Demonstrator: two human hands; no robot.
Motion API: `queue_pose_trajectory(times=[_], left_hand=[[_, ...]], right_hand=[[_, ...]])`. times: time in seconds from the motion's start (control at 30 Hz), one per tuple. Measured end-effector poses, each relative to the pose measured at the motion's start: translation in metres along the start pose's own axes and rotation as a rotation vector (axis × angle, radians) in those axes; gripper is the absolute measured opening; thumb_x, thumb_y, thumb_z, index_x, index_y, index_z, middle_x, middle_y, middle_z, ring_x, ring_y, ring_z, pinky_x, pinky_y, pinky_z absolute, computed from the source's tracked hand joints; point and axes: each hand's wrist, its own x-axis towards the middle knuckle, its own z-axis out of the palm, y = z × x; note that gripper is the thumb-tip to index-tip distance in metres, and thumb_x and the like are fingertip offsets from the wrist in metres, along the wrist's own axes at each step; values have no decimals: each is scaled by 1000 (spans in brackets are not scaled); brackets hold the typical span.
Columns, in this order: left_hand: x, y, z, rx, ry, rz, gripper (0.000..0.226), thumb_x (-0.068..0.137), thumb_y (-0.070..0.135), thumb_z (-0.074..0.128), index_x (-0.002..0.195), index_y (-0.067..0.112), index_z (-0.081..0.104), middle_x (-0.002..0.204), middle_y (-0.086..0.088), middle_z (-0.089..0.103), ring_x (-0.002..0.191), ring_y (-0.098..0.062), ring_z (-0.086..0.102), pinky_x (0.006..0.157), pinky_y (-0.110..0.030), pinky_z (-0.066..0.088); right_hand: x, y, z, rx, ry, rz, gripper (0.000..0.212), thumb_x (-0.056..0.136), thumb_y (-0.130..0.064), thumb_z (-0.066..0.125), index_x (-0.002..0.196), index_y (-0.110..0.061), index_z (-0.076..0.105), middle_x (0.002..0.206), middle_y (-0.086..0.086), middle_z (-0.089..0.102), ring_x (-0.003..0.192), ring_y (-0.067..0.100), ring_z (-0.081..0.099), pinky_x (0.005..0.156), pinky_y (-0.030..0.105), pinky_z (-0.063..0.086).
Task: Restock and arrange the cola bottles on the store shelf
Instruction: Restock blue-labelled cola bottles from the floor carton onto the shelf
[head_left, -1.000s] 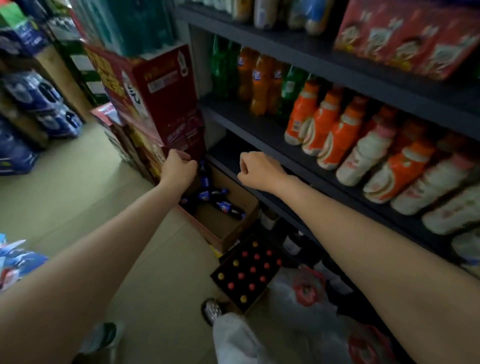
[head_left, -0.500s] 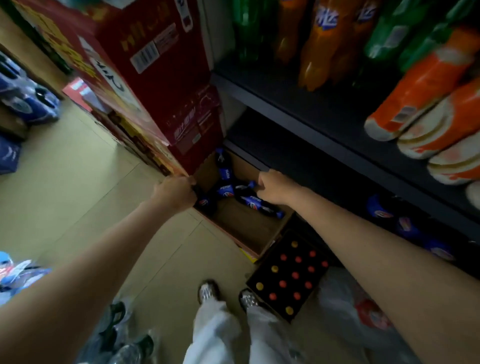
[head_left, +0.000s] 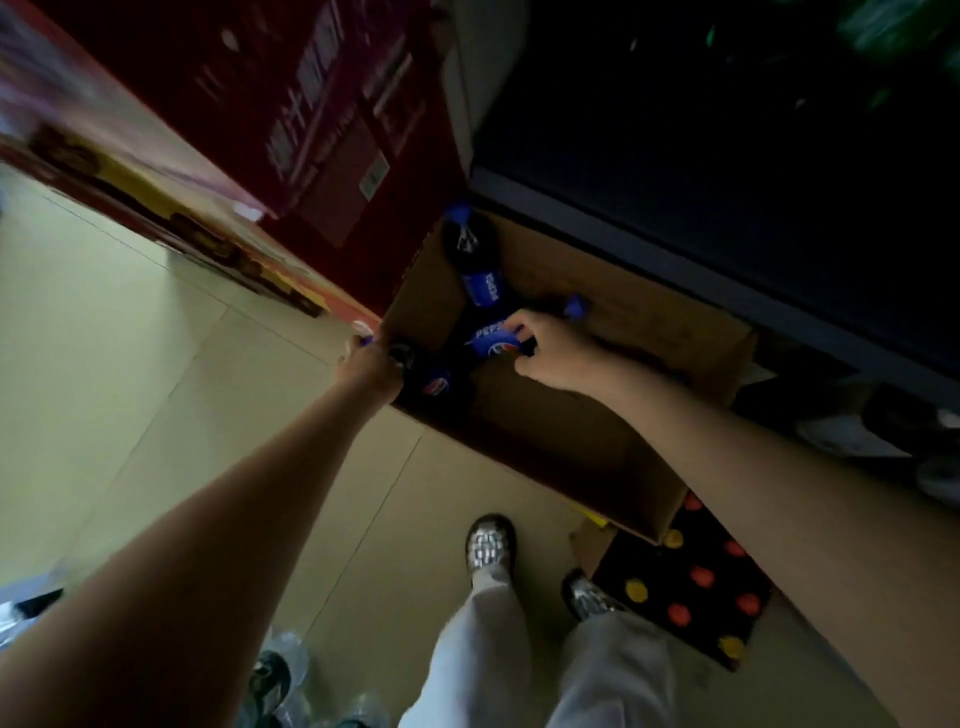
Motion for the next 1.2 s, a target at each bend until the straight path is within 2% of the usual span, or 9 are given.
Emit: queue_pose_trajectory(times=[0.1, 0.23, 0.33, 0.4, 0.6, 0.8, 0.93, 1.07, 1.2], left_hand=[[8, 1, 16, -27, 122, 29, 57, 91, 17, 51, 142, 19, 27, 141, -20, 26, 121, -40, 43, 96, -45, 48], [8, 22, 31, 88, 94, 309, 47, 90, 22, 54, 133, 21, 36, 141, -18, 28, 107, -33, 55, 79, -30, 51], [9, 48, 48, 159, 93, 521, 47, 89, 24, 56, 132, 19, 38, 135, -14, 35, 110, -29, 54, 90, -34, 49], [18, 58, 54, 131, 131, 562, 48, 89, 25, 56, 133, 16, 39, 132, -13, 38, 112, -29, 53, 94, -35, 47], [40, 38, 69, 31, 302, 606, 51, 85, 35, 59, 129, 14, 44, 129, -10, 42, 117, -25, 41, 102, -35, 35], [47, 41, 68, -149, 284, 604, 45, 81, 32, 67, 120, 13, 55, 123, -6, 50, 113, -20, 48, 100, -32, 42], [38, 47, 48, 62, 242, 720, 44, 84, 31, 63, 122, 11, 55, 127, -8, 50, 114, -22, 52, 98, -32, 42], [-8, 78, 2, 89, 175, 818, 42, 82, 30, 66, 115, 5, 59, 117, -13, 54, 103, -25, 55, 88, -30, 42], [-90, 134, -72, 130, 15, 921, 39, 82, 32, 66, 109, 4, 59, 101, -12, 57, 93, -25, 56, 72, -26, 34]], right_hand=[[12, 29, 13, -36, -23, 86, 45, 89, -8, 54, 132, -13, 44, 134, 11, 48, 123, 25, 47, 102, 35, 41], [24, 60, 19, -269, 27, 153, 51, 91, -9, 52, 139, -14, 36, 145, 10, 34, 131, 30, 38, 106, 40, 39], [44, 77, 16, -600, 90, 91, 69, 89, -4, 54, 148, -19, 21, 158, 3, 7, 141, 32, 19, 115, 43, 27], [64, 83, 11, -735, 116, 66, 83, 86, -3, 59, 150, -24, 11, 159, -1, -3, 142, 32, 11, 115, 44, 22], [111, 78, 13, -1028, 159, 122, 70, 86, -24, 60, 145, -15, 23, 148, 8, 27, 135, 33, 22, 106, 43, 29], [108, 72, 13, -1036, 72, 94, 72, 87, -12, 57, 147, -14, 16, 140, 18, 41, 131, 35, 29, 102, 38, 31], [61, 58, 7, -666, -57, -26, 70, 85, -12, 64, 143, -7, 24, 127, 17, 51, 111, 31, 54, 78, 33, 44], [-7, 1, -44, -568, -53, -93, 48, 81, -20, 68, 122, -8, 47, 119, 15, 51, 103, 30, 54, 68, 28, 35], [-120, -64, -126, -766, -113, -68, 33, 77, -32, 69, 94, -19, 45, 92, 2, 43, 83, 19, 44, 55, 27, 32]])
